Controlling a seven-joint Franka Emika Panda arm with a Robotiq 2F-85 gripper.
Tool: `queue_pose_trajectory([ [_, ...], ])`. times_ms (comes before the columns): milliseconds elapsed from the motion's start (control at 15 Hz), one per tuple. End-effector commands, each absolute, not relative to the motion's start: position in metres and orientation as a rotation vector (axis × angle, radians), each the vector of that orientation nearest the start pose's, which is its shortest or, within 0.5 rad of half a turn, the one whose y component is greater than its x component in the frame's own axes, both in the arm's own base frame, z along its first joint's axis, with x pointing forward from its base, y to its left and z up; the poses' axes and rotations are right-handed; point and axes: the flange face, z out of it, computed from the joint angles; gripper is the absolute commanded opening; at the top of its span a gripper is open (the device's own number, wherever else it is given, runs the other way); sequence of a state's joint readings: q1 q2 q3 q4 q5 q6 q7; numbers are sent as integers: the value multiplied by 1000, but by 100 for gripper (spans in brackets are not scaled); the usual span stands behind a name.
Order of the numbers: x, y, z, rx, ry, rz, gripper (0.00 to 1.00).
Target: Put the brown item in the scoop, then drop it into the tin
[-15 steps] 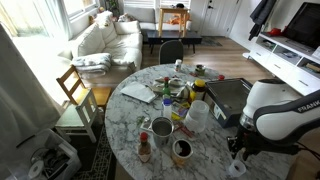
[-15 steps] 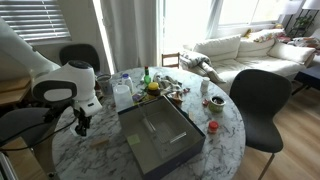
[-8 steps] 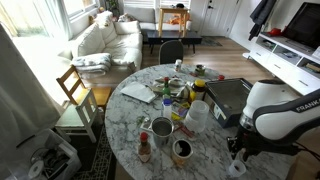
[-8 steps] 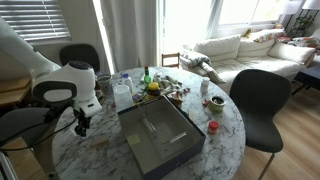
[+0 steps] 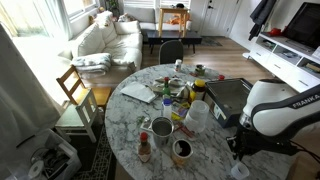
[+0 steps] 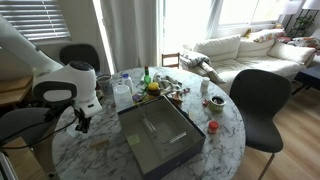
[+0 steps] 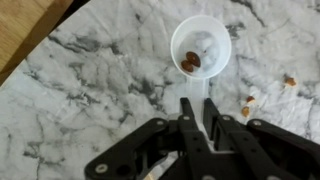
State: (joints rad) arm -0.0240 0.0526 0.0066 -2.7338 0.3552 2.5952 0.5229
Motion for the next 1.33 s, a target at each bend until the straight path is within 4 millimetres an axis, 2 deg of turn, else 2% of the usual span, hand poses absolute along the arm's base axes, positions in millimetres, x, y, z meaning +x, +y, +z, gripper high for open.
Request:
queue_pose_trajectory([
  [0, 374, -13, 186, -2728, 1262, 341, 12],
  [133, 374, -12, 191, -2714, 1270, 355, 4],
  [400, 378, -5, 211, -2710, 1246, 375, 4],
  [733, 400, 17, 250, -2715, 1145, 353, 4],
  [933, 419, 41, 276, -2752, 1048, 294, 4],
  [1200, 456, 95, 318, -2874, 811, 120, 4],
  [1267, 465, 105, 321, -2894, 742, 79, 4],
])
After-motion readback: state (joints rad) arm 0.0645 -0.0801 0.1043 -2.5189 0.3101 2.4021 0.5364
